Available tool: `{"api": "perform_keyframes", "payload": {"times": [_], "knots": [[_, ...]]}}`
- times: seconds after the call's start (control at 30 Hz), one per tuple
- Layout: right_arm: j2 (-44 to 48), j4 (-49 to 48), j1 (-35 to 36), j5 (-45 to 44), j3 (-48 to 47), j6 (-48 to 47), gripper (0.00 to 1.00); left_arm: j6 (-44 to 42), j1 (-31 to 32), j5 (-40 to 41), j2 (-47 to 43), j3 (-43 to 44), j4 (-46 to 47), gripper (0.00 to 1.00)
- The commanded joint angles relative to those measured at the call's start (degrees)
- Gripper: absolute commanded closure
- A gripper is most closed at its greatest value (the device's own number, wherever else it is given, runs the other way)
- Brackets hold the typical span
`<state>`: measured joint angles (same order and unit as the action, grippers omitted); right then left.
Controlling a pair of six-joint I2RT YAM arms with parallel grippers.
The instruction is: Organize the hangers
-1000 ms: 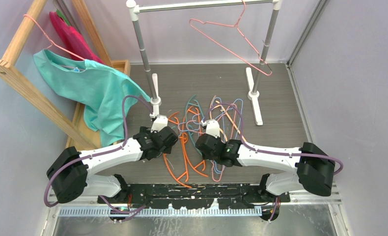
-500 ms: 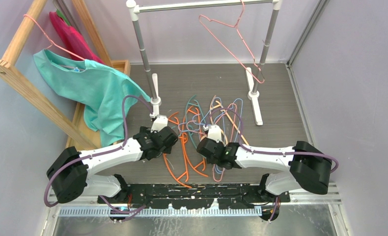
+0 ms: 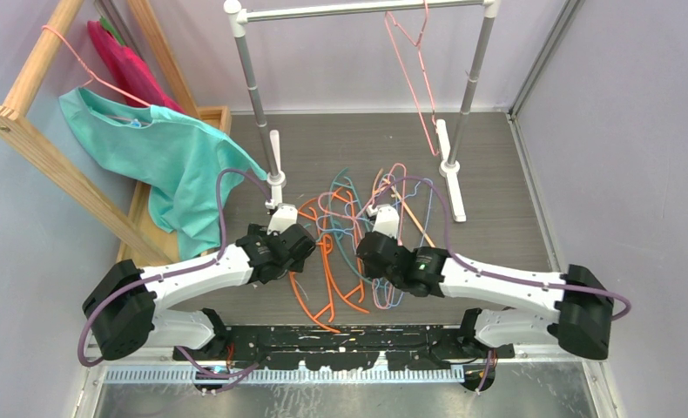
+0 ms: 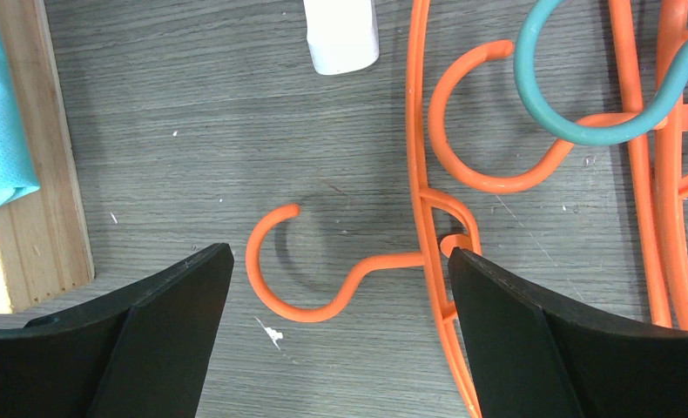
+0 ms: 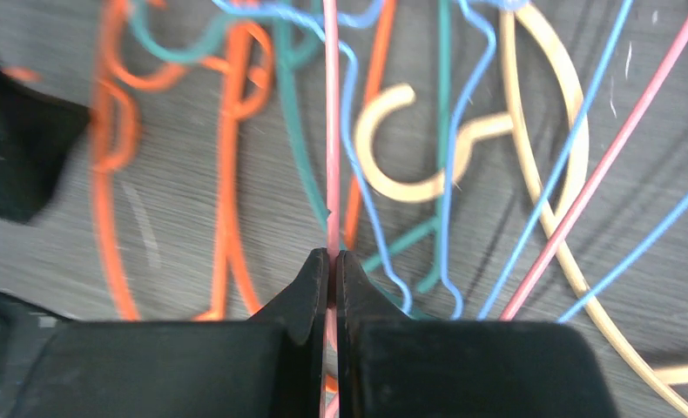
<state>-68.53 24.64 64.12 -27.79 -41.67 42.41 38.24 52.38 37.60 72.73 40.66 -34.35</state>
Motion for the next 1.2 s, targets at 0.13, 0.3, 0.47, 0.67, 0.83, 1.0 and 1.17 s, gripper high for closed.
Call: {"api": "perform_keyframes", "payload": {"times": [0.13, 0.3, 0.47, 0.67, 0.83, 1.0, 1.17], "knots": [[8.18, -5.3, 0.05, -3.8, -10.84, 0.71, 0.99, 1.52, 0.0, 0.88, -1.59, -0.14, 1.39, 0.02], [6.97, -12.23, -0.32, -1.56, -16.31, -1.83, 0.99, 2.46, 0.01, 0.71, -1.54, -0.59, 1.58, 0.02], [3.81, -17.83, -2.55, 6.85, -22.58, -2.36, 0.99, 3.22, 0.06, 0.94, -2.0, -0.41, 0.9, 0.02], [0.51, -20.55, -5.76, 12.61, -28.46, -3.54, 0.99, 3.44, 0.01, 1.67, -3.74, -1.48, 0.66, 0.02], [-1.01, -22.8, -10.36, 14.69, -33.35, -4.45, 0.99, 3.6, 0.0, 1.59, -4.35, -1.81, 0.75, 0.02], [-3.69, -26.19, -15.36, 20.65, -36.66, -4.41, 0.99, 3.6, 0.0, 1.84, -4.68, -2.05, 0.71, 0.02], [-6.93, -28.42, -20.2, 24.01, -40.31, -4.11, 0.99, 3.6, 0.03, 1.9, -4.81, -2.0, 0.59, 0.02]]}}
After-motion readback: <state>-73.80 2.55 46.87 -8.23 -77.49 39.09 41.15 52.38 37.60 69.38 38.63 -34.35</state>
